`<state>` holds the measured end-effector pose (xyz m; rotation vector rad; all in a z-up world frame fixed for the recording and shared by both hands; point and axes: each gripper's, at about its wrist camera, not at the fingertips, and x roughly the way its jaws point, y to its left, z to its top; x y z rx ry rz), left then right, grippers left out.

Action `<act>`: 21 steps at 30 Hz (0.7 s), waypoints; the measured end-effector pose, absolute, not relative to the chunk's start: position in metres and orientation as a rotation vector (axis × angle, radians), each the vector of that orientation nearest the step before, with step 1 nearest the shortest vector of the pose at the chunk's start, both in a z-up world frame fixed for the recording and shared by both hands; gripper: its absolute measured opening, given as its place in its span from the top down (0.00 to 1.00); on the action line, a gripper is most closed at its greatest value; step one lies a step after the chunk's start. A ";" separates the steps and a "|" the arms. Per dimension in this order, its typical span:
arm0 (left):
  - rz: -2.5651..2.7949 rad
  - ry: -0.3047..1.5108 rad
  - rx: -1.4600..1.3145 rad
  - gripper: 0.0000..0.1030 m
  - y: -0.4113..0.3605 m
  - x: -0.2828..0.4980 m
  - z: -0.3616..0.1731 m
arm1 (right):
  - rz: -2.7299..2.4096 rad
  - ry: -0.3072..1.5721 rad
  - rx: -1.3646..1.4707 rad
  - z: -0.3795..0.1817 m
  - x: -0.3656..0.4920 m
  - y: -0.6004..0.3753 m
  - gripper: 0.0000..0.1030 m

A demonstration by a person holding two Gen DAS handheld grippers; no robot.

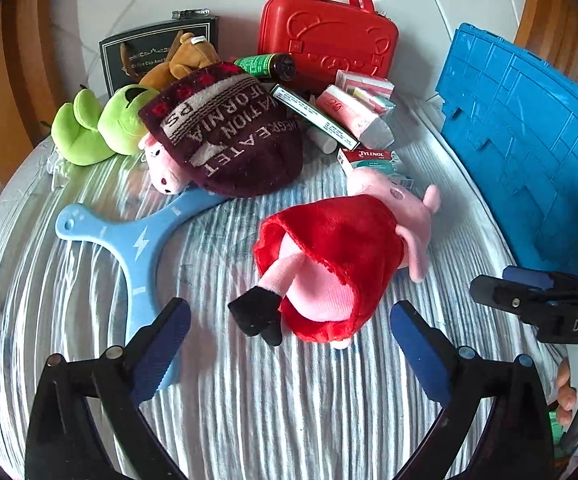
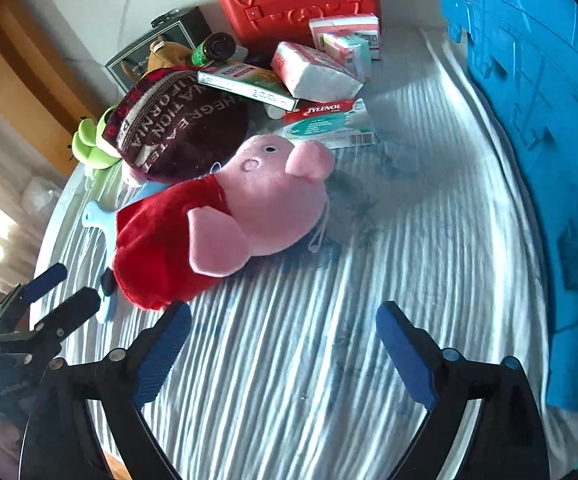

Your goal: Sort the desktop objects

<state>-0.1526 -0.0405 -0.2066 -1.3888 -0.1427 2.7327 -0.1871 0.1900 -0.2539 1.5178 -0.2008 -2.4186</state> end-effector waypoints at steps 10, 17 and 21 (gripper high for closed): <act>2.882 -0.313 -1.447 0.02 -0.017 -0.150 -0.209 | -2.339 -0.135 1.475 -0.250 -0.208 0.221 0.00; 2.892 -0.382 -1.491 0.02 -0.001 -0.163 -0.229 | -2.296 -0.157 1.379 -0.238 -0.236 0.223 0.00; 2.883 -0.343 -1.531 0.01 0.008 -0.182 -0.250 | -2.301 -0.162 1.340 -0.243 -0.255 0.215 0.00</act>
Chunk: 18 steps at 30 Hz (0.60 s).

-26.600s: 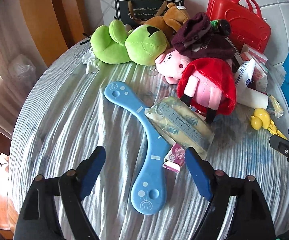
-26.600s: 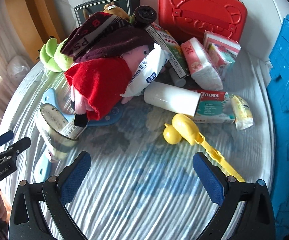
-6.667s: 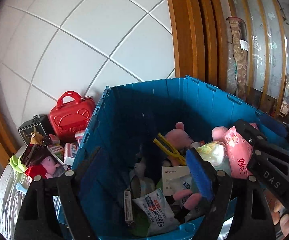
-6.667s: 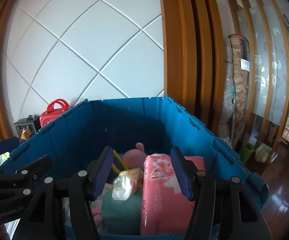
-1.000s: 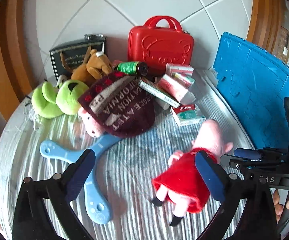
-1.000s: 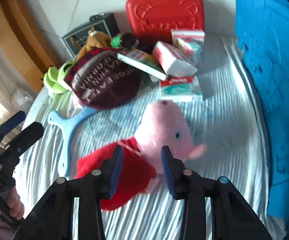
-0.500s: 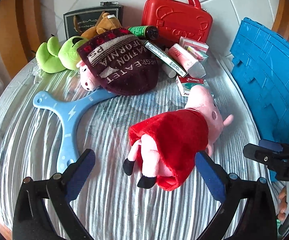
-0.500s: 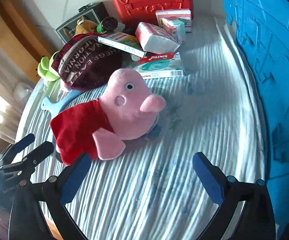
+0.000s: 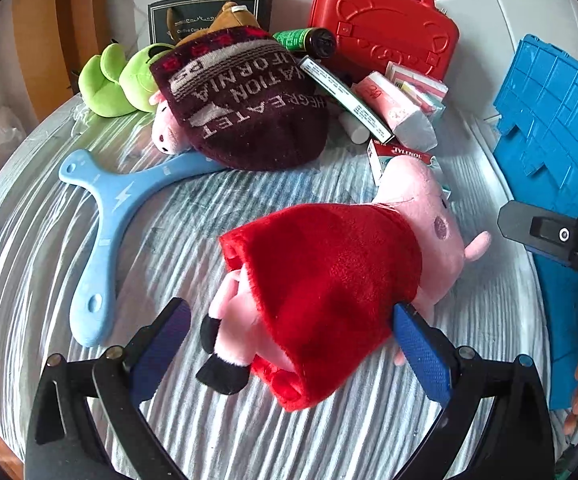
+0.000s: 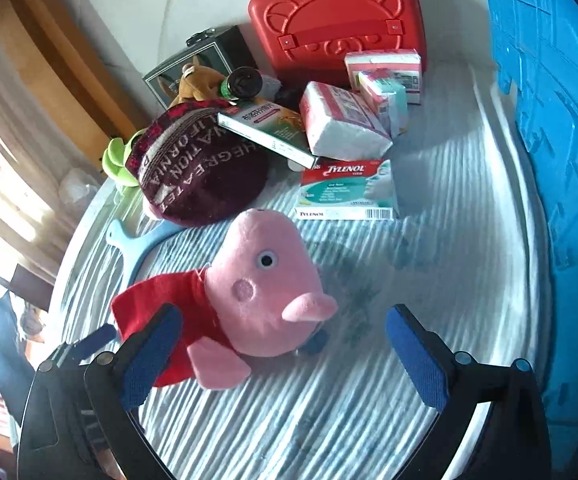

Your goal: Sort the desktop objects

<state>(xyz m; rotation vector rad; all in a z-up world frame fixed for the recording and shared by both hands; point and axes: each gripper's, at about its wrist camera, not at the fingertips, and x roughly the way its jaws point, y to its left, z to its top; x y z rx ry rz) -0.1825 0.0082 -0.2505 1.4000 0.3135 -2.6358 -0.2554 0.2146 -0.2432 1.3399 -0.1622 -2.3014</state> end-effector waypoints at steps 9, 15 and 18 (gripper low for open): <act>-2.679 0.362 1.411 0.00 0.004 -0.203 -0.272 | -2.170 -0.198 1.472 -0.319 -0.283 0.190 0.00; -2.569 0.094 1.533 0.00 0.016 -0.213 -0.295 | -2.146 -0.260 1.410 -0.328 -0.285 0.189 0.00; -2.574 0.191 1.519 0.00 0.005 -0.213 -0.296 | -2.122 -0.280 1.398 -0.332 -0.288 0.184 0.00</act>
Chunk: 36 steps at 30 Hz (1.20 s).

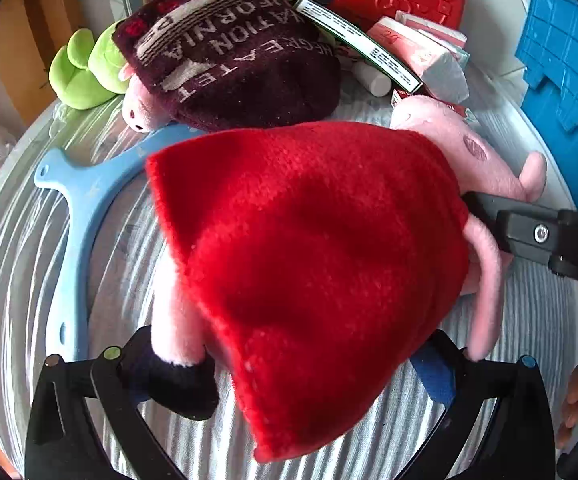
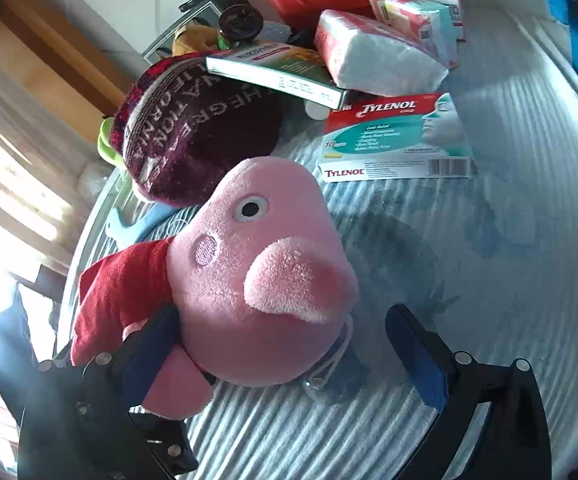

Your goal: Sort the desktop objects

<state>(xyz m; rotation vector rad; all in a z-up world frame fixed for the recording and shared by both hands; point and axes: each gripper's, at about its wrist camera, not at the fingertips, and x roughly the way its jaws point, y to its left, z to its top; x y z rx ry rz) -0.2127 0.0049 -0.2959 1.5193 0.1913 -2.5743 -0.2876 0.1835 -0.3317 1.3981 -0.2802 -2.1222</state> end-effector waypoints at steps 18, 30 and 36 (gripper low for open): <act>-2.824 0.058 1.453 0.00 -0.021 -0.248 -0.265 | -2.130 -0.354 1.436 -0.319 -0.309 0.160 0.00; -2.887 0.262 1.550 0.17 -0.044 -0.267 -0.274 | -2.119 -0.385 1.462 -0.327 -0.336 0.137 0.06; -2.957 0.171 1.453 0.28 -0.038 -0.251 -0.244 | -2.191 -0.373 1.365 -0.298 -0.320 0.136 0.24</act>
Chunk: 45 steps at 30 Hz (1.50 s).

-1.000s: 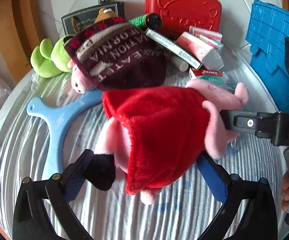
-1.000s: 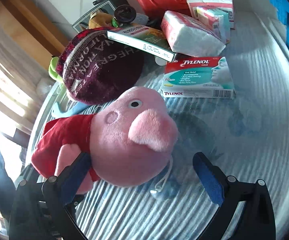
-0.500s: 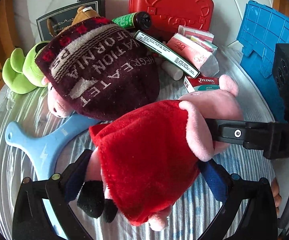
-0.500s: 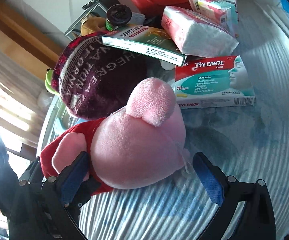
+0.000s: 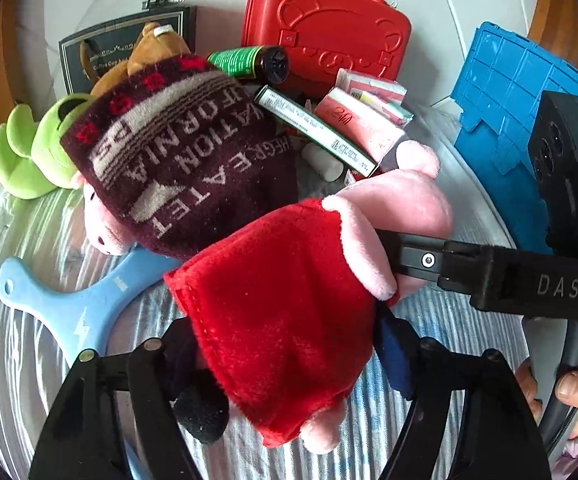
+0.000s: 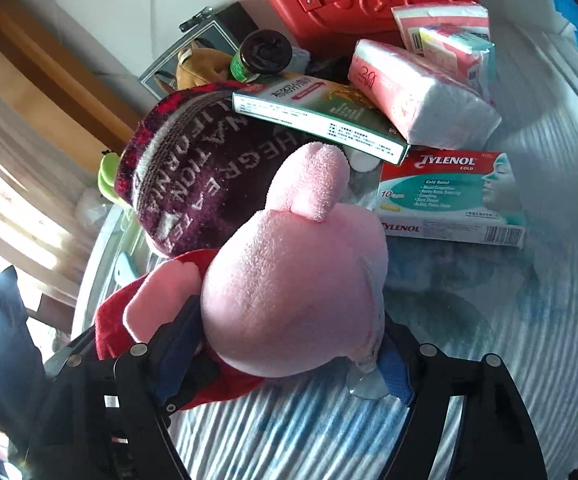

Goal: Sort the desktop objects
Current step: 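Lift the pig plush with right tool and carry it over the crate, then open right tool to drop the pig plush into the crate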

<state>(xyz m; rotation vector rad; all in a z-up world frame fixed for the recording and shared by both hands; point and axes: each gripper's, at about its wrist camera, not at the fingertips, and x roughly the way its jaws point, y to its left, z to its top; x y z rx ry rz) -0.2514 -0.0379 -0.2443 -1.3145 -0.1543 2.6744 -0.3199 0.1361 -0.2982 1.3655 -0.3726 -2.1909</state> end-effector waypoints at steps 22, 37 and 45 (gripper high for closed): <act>2.590 0.040 -0.524 0.27 0.100 -0.146 0.016 | -2.729 -0.397 0.789 0.002 -0.158 0.267 0.25; 2.532 0.114 -0.589 0.22 0.389 -0.101 0.027 | -2.877 -0.470 0.748 0.035 -0.090 0.533 0.25; 2.699 0.341 -0.642 0.19 0.457 -0.076 0.017 | -3.049 -0.235 0.771 0.021 -0.074 0.594 0.24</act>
